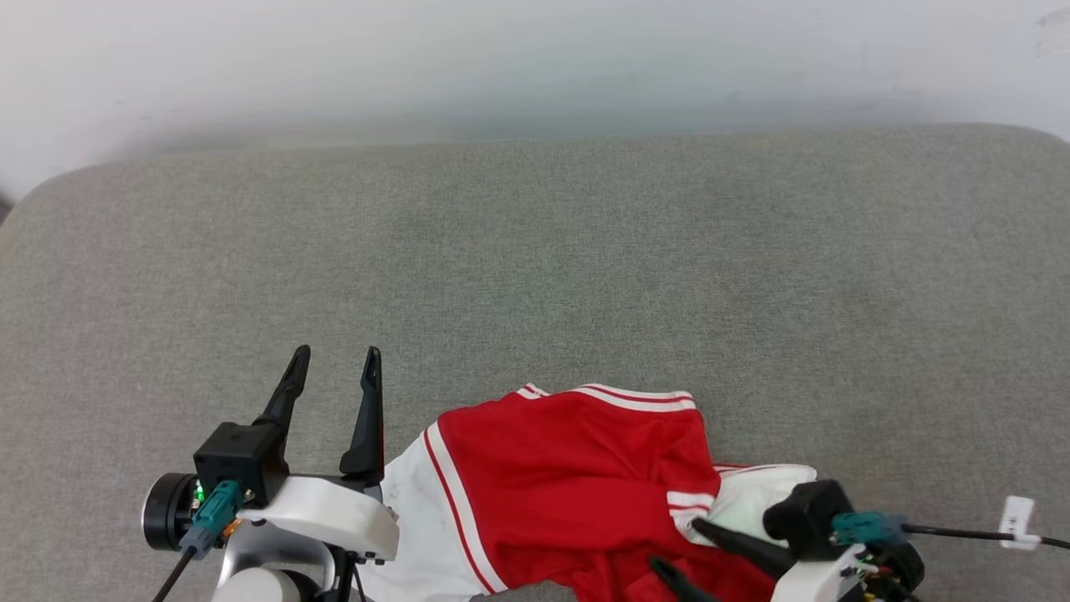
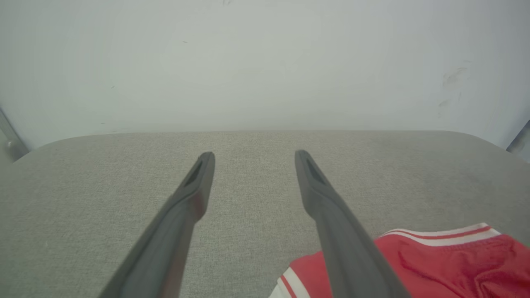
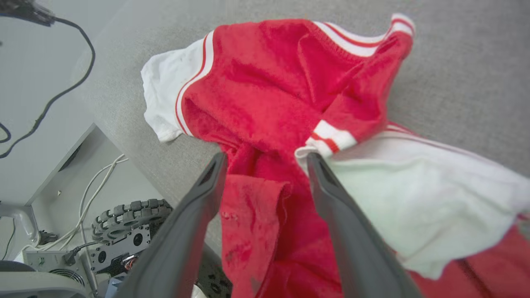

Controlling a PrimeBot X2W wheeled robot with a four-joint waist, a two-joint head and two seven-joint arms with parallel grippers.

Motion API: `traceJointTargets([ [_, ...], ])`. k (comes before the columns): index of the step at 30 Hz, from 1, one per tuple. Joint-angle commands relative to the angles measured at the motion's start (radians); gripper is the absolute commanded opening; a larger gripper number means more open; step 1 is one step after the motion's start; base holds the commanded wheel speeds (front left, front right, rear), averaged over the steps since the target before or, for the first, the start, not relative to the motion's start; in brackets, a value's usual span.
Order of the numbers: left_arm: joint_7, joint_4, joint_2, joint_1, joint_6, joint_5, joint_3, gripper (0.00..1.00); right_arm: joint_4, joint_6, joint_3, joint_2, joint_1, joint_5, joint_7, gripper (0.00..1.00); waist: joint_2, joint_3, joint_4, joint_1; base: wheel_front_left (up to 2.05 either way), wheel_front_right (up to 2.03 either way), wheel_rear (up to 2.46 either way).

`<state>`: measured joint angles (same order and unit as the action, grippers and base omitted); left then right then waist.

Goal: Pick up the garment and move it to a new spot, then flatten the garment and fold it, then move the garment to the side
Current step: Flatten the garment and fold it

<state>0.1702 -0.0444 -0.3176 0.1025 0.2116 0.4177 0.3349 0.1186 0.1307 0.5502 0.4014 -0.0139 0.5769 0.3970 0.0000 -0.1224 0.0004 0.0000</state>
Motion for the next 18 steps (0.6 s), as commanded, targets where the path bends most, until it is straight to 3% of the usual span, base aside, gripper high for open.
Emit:
traceJointTargets([
  [1,-0.002,-0.001,-0.003,-0.011,0.007,0.003,0.0,1.0,0.013,0.0,-0.018,-0.007,0.004,-0.011,-0.042,1.0,0.0,0.006,-0.004,0.0,0.0,0.0,0.0],
  [7,-0.004,-0.008,-0.004,-0.019,0.012,0.007,0.003,1.0,0.038,0.0,-0.155,-0.006,0.042,-0.022,-0.062,1.0,0.0,0.026,-0.011,0.0,0.0,0.0,0.0],
  [14,-0.002,-0.013,-0.005,-0.021,0.014,0.009,0.006,1.0,0.042,0.0,-0.303,0.022,0.092,-0.011,0.094,1.0,0.0,0.026,-0.013,0.0,0.0,0.0,0.0],
  [18,0.002,-0.013,-0.002,-0.005,0.013,0.008,0.01,1.0,0.049,0.0,-0.32,0.032,0.081,0.003,0.18,1.0,0.0,0.011,-0.006,0.0,0.0,0.0,0.0],
])
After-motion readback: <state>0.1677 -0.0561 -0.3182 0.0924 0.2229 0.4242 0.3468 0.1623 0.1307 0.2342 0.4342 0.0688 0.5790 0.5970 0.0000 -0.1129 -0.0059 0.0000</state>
